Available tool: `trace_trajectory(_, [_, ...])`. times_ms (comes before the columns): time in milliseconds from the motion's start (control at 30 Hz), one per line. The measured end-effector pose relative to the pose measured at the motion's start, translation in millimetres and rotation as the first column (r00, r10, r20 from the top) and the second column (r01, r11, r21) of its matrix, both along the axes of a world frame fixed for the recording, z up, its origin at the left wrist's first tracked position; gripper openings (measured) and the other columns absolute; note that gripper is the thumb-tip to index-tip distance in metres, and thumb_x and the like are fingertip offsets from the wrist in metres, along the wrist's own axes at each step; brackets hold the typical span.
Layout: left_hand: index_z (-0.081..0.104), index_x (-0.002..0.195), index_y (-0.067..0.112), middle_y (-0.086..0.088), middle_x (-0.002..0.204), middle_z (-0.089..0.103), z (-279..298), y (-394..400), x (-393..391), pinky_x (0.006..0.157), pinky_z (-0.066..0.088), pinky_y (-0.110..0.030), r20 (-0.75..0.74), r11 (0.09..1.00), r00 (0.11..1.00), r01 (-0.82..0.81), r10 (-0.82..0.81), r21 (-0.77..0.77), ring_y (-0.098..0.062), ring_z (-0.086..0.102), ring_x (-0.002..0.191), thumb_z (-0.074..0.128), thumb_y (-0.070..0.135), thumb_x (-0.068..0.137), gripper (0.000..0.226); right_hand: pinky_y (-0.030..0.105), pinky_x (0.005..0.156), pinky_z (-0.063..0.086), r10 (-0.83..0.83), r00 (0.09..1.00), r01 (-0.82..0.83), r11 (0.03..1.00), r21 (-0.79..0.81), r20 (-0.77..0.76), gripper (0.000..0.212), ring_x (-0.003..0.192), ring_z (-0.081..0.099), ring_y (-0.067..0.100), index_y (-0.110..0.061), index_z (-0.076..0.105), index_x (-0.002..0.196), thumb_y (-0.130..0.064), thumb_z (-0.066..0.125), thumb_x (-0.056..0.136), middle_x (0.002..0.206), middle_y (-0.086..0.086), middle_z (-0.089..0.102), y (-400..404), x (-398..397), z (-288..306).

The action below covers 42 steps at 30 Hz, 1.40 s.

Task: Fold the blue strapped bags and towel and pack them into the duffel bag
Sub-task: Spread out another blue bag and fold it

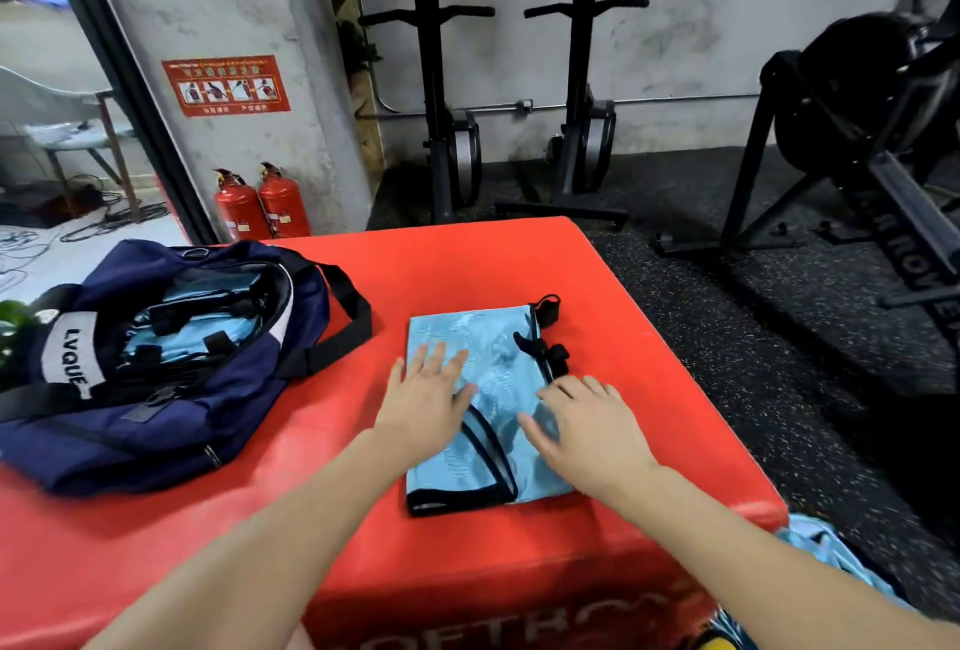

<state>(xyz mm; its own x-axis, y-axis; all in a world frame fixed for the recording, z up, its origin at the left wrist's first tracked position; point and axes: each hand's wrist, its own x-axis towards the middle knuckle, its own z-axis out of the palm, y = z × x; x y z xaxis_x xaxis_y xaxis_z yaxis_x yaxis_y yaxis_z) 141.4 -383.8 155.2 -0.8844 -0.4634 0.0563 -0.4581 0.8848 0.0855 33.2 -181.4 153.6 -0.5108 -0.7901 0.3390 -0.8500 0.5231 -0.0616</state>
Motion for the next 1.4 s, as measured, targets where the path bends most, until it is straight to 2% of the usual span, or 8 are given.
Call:
trace_trajectory(167, [0.019, 0.158, 0.027, -0.007, 0.167, 0.012, -13, 30, 21, 0.124, 0.009, -0.043, -0.029, 0.994, 0.998, 0.061, -0.058, 0.088, -0.026, 0.006, 0.154, 0.033, 0.047, 0.105, 0.059, 0.032, 0.114, 0.034, 0.191, 0.952, -0.181, 0.982, -0.061, 0.238, 0.049, 0.140, 0.040, 0.023, -0.012, 0.048, 0.145, -0.034, 0.047, 0.101, 0.150, 0.005, 0.044, -42, 3, 0])
trace_trajectory(300, [0.015, 0.159, 0.024, -0.006, 0.168, 0.004, -22, 39, 33, 0.125, 0.002, -0.047, 0.025, 0.994, 0.997, 0.065, -0.067, 0.093, -0.025, -0.004, 0.155, 0.027, 0.060, 0.102, 0.069, 0.039, 0.123, 0.021, 0.203, 0.957, -0.211, 0.977, 0.018, 0.206, 0.063, 0.152, 0.019, 0.023, -0.015, 0.029, 0.156, -0.040, 0.049, 0.101, 0.163, 0.006, 0.024, -66, -18, -2])
trace_trajectory(467, [0.007, 0.160, 0.031, -0.004, 0.169, -0.001, -34, 37, 41, 0.125, -0.002, -0.045, 0.040, 0.992, 0.994, 0.096, -0.099, 0.077, -0.019, -0.012, 0.154, 0.014, 0.068, 0.099, 0.072, 0.046, 0.125, 0.002, -0.160, 0.966, 0.123, 0.975, 0.187, 0.201, 0.083, 0.155, 0.002, 0.023, -0.010, 0.008, 0.160, -0.065, 0.022, 0.100, 0.168, 0.009, 0.008, -59, -50, -13])
trace_trajectory(633, [0.004, 0.160, 0.033, -0.005, 0.168, -0.004, -35, 32, 47, 0.125, -0.003, -0.044, 0.037, 0.987, 0.989, 0.140, -0.143, 0.079, -0.017, -0.015, 0.153, 0.011, 0.070, 0.096, 0.074, 0.056, 0.121, -0.010, -0.273, 0.898, 0.175, 0.941, 0.290, 0.345, 0.100, 0.155, -0.007, 0.021, -0.013, -0.003, 0.160, -0.082, 0.009, 0.089, 0.169, 0.005, -0.004, -50, -54, -28])
trace_trajectory(967, [0.019, 0.158, 0.033, 0.003, 0.168, 0.008, -21, 28, 68, 0.126, -0.003, -0.037, -0.061, 0.959, 0.967, 0.252, -0.246, 0.130, -0.014, -0.003, 0.154, 0.031, 0.070, 0.098, 0.072, 0.047, 0.124, -0.003, -0.075, 0.967, 0.060, 0.996, 0.069, 0.243, 0.066, 0.154, 0.009, 0.017, -0.020, 0.031, 0.155, -0.057, 0.037, 0.101, 0.165, 0.000, 0.023, -24, -47, -10])
trace_trajectory(1133, [0.027, 0.156, 0.033, 0.010, 0.162, 0.027, -13, 22, 87, 0.124, 0.011, -0.029, -0.095, 0.939, 0.957, 0.288, -0.274, 0.188, -0.009, 0.010, 0.152, 0.047, 0.069, 0.092, 0.076, 0.037, 0.116, 0.034, 0.242, 0.921, -0.221, 0.970, -0.103, 0.306, 0.038, 0.128, 0.053, 0.014, -0.022, 0.065, 0.127, -0.037, 0.066, 0.092, 0.128, -0.005, 0.064, 7, -23, 6])
trace_trajectory(1233, [0.042, 0.149, 0.031, 0.011, 0.149, 0.046, -14, 15, 98, 0.119, 0.029, -0.035, -0.103, 0.924, 0.951, 0.308, -0.292, 0.224, -0.009, 0.031, 0.143, 0.054, 0.072, 0.087, 0.075, 0.022, 0.098, 0.045, 0.307, 0.846, -0.338, 0.941, -0.007, 0.436, 0.037, 0.105, 0.058, -0.003, -0.028, 0.071, 0.118, -0.046, 0.073, 0.085, 0.112, -0.018, 0.068, 26, -3, 15])
trace_trajectory(1400, [0.049, 0.145, 0.024, 0.007, 0.141, 0.057, -14, 15, 110, 0.112, 0.035, -0.029, -0.068, 0.921, 0.937, 0.348, -0.342, 0.172, -0.012, 0.045, 0.132, 0.059, 0.059, 0.092, 0.065, 0.022, 0.099, 0.044, 0.338, 0.858, -0.426, 0.889, 0.169, 0.386, 0.047, 0.115, 0.053, 0.000, -0.032, 0.066, 0.125, -0.054, 0.066, 0.083, 0.122, -0.019, 0.062, 39, 8, 7])
